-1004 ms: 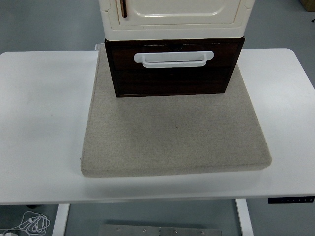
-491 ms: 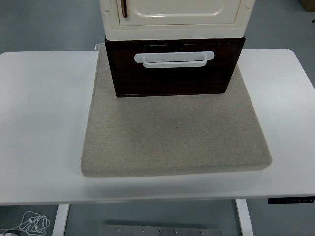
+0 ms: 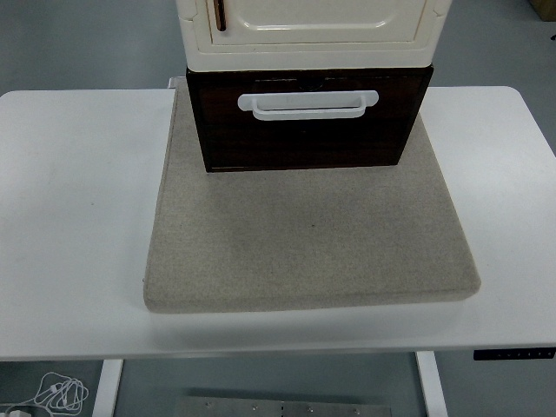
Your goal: Open the drawer under the combination cabinet
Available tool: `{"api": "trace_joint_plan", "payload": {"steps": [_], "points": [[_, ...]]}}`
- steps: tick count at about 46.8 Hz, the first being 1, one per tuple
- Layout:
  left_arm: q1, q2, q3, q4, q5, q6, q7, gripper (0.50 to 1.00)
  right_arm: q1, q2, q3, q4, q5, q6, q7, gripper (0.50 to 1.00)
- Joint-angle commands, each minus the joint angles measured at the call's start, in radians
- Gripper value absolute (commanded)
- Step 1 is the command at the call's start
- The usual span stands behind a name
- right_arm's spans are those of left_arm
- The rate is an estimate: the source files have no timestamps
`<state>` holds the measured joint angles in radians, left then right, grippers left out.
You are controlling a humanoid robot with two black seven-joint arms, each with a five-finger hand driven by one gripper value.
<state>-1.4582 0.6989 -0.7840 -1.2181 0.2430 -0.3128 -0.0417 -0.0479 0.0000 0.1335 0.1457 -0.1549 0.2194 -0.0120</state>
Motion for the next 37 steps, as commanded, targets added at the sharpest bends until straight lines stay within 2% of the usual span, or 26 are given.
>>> {"api": "trace_joint_plan", "payload": {"steps": [1, 24, 33, 37], "points": [[-0.028, 0.004, 0.061, -0.06, 0.013, 0.0, 0.0, 1.0, 0.0, 0.0, 0.0, 0.0, 0.0, 0.0, 0.0, 0.926], [-0.274, -0.01, 0.603, -0.178, 0.021, 0.0, -0.001, 1.0, 0.0, 0.0, 0.0, 0.0, 0.0, 0.0, 0.001, 0.926], [-0.382, -0.065, 0.791, -0.182, 0.021, 0.0, 0.002, 1.0, 0.0, 0.0, 0.0, 0.0, 0.0, 0.0, 0.0, 0.926], [-0.425, -0.081, 0.87, -0.204, 0.022, 0.0, 0.031, 1.0, 0.0, 0.0, 0.0, 0.0, 0.0, 0.0, 0.0, 0.926]]}}
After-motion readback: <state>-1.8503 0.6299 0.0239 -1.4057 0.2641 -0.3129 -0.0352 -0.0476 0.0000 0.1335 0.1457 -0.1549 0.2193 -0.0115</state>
